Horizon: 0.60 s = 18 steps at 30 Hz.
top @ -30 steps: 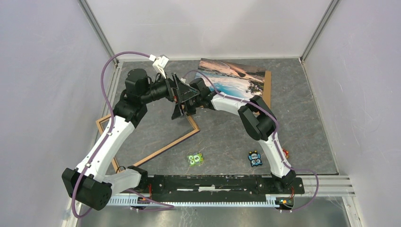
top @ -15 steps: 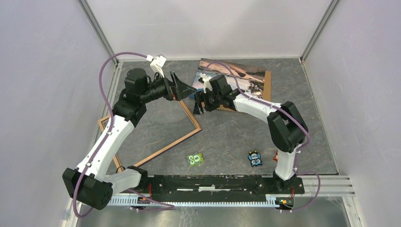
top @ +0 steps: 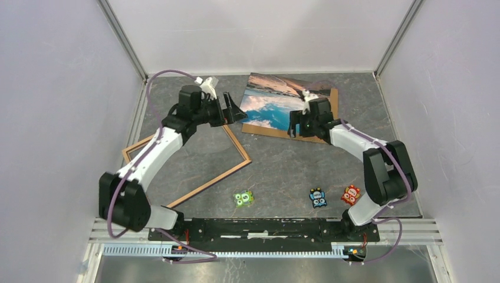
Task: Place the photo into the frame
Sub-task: Place the photo frame item in the photo frame.
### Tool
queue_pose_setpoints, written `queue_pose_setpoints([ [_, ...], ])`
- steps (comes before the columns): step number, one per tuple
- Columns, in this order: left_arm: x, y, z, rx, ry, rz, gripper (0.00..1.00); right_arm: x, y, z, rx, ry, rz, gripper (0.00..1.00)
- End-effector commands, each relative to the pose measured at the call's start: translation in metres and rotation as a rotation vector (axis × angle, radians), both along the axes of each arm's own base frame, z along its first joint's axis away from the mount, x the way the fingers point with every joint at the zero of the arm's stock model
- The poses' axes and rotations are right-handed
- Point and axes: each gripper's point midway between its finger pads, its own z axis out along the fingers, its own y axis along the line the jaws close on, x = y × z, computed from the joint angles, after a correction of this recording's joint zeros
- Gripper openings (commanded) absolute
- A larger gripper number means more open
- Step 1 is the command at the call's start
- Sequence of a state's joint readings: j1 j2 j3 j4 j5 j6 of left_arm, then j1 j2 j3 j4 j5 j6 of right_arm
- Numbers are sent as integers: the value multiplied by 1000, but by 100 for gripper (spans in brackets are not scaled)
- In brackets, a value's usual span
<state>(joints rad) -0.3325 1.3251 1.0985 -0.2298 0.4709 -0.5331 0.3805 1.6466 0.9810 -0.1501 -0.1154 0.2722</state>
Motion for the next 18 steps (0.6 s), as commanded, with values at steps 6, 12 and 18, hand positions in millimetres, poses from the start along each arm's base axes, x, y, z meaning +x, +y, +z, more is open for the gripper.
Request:
queue_pose_setpoints([
  [6,77,-22,-72,-2,186,128,98,47,-72,3,-6,-113,-115,84],
  [12,142,-30,-109,157,163,137,98,55,-93,-7,46,-111,-127,82],
  [18,173,-31,-138,227,195,167,97,57,-96,-14,72,-115,-143,82],
])
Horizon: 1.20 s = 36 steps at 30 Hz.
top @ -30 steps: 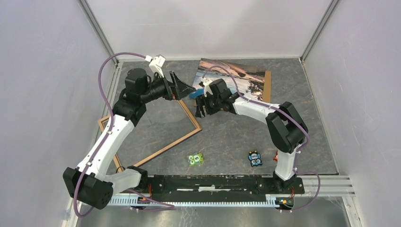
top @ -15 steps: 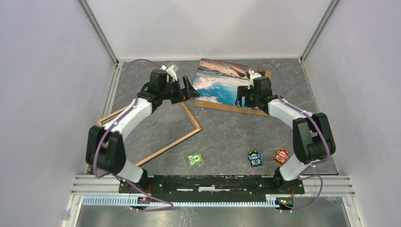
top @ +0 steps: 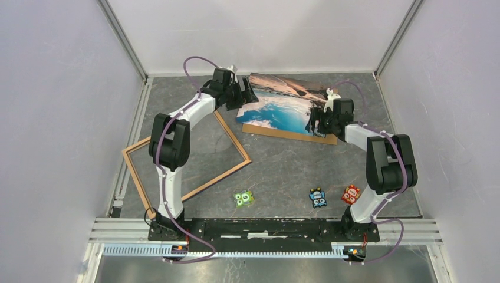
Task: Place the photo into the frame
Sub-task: Place the photo frame item in the photo frame, then pick up the photo at the center of the board.
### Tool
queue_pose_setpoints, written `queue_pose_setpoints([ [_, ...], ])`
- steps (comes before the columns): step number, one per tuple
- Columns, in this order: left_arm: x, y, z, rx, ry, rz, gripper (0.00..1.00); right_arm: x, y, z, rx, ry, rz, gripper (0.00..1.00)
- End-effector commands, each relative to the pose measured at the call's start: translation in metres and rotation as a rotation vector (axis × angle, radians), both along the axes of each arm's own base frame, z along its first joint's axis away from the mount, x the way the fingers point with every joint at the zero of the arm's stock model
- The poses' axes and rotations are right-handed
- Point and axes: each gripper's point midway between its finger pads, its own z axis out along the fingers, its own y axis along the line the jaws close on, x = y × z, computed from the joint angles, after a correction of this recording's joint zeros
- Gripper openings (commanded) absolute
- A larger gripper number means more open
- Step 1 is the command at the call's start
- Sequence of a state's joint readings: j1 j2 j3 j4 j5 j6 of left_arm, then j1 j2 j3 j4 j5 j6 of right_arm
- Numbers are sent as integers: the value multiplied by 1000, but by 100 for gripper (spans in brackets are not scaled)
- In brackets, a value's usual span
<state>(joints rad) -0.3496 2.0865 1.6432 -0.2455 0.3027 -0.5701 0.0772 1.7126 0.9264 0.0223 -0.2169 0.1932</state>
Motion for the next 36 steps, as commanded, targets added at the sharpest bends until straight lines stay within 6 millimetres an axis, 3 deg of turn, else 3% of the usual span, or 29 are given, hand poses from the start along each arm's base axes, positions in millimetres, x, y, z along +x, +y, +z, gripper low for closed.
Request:
queue_pose_setpoints([
  [1,16,8,-14,99,-3,20,97,10,6,2,37,-51,30,82],
  [6,18,6,-42,113,63,29,97,10,3,-4,58,-32,22,82],
  [15,16,14,-65,160,110,59,97,9,1,-13,77,-8,21,81],
  [25,16,29,-60,226,77,81,99,8,2,-18,82,5,23,80],
  [31,17,26,-69,199,110,85,99,8,2,-20,83,12,27,79],
  [36,18,35,-72,160,145,124,100,8,3,-21,87,12,32,79],
])
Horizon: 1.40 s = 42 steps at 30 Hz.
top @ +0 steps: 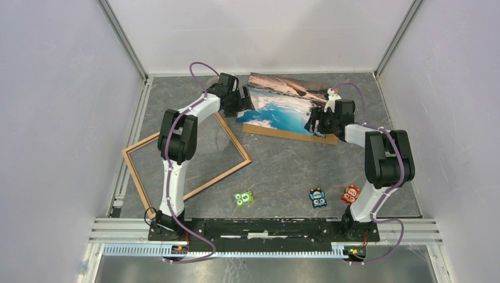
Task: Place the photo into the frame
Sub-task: Pick up the photo at the center of the board.
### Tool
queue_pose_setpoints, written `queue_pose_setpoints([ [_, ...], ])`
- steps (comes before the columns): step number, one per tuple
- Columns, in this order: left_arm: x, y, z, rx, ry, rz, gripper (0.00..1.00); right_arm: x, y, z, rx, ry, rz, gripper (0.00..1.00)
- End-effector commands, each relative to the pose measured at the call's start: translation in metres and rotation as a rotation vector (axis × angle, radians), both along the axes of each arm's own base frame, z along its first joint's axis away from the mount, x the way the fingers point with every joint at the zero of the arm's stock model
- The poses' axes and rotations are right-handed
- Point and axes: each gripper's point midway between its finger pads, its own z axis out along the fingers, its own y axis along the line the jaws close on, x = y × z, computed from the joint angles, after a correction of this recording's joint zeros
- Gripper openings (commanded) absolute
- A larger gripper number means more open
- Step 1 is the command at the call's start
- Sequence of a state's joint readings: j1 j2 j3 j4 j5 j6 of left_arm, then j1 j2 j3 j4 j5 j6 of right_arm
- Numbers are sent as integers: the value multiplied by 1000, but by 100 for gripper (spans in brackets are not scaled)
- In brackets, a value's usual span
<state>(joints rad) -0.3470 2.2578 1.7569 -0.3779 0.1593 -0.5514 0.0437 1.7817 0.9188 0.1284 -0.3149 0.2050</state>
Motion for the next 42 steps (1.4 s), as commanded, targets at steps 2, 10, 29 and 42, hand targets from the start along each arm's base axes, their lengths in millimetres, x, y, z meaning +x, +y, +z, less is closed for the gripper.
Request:
queue_pose_setpoints([
  [2,7,15,2,-28,10,40,100,-3,0,-11,10,35,4,79],
  [10,-1,-8,-1,-168,63,-43,96,-3,2,-12,22,41,12,79],
  [29,19,-23,35,-533,8,4,60,-3,7,-13,42,42,26,77],
  [42,21,-2,54,-303,-12,17,4,-4,-10,9,-44,-12,-24,80],
])
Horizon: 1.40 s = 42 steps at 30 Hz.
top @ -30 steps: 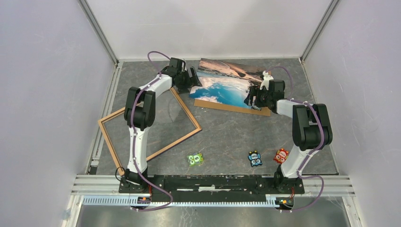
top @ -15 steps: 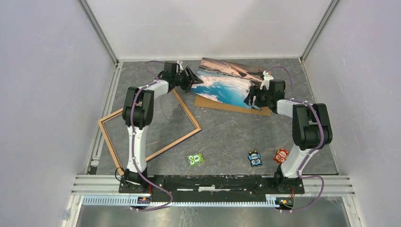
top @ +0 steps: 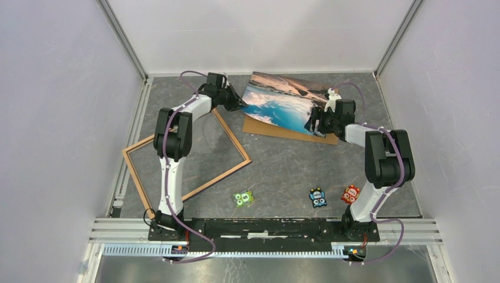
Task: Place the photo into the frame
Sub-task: Pick up the photo at the center of the board, then turn over the photo at the center of the board.
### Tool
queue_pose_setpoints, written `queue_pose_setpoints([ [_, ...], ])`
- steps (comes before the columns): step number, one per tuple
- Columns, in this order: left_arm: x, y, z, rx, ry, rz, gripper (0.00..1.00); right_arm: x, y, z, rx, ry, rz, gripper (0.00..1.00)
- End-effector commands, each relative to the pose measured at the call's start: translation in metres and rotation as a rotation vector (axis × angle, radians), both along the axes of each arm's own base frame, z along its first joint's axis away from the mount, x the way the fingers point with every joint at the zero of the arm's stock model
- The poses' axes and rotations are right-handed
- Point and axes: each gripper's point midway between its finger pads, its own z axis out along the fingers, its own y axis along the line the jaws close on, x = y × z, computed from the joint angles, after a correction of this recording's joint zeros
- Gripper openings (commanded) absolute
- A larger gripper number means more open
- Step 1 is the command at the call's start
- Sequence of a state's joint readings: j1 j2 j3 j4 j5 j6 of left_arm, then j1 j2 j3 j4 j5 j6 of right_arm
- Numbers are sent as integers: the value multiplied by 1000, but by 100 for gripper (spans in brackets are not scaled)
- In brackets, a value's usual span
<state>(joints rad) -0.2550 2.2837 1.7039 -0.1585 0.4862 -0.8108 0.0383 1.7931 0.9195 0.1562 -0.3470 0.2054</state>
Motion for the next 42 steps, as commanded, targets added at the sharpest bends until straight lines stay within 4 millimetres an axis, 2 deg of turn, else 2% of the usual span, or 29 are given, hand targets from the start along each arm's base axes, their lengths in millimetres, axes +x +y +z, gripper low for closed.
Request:
queue_pose_setpoints([
  [1,4,15,43,129,-100,-20,2,-7,-18,12,-86,-7,-62,81],
  [4,-9,30,79,206,-145,-23,2,-9,-28,27,-122,-49,-98,83],
  [7,-31,53,120,304,-194,-11,2,-12,-32,40,-135,-89,-115,83],
  [9,-50,72,145,375,-217,-1,2,-14,-33,44,-130,-97,-118,83],
  [13,-95,124,202,513,-264,83,2,-17,-32,49,-121,-113,-118,83],
  [15,-124,160,238,619,-307,168,2,-17,-30,50,-111,-114,-111,83],
  [19,-193,245,279,880,-307,411,2,-18,-23,43,-77,-103,-92,83],
  [22,-250,294,319,1011,-348,602,2,-18,-17,39,-43,-93,-73,82],
  [24,-284,308,349,1016,-415,683,2,-19,-15,38,-33,-91,-70,82],
  [26,-309,309,368,966,-489,716,2,-19,-11,38,-16,-94,-62,82],
  [28,-322,307,370,929,-508,725,2,-21,-6,38,13,-95,-47,82],
  [31,-320,300,356,917,-439,669,2,-25,0,35,46,-88,-31,81],
  [36,-285,269,316,958,-364,565,2,-24,1,32,45,-79,-25,81],
  [39,-259,224,286,1013,-382,470,2,-25,1,29,45,-67,-23,81],
  [42,-234,170,232,1112,-334,337,2,-25,2,26,47,-60,-20,81],
])
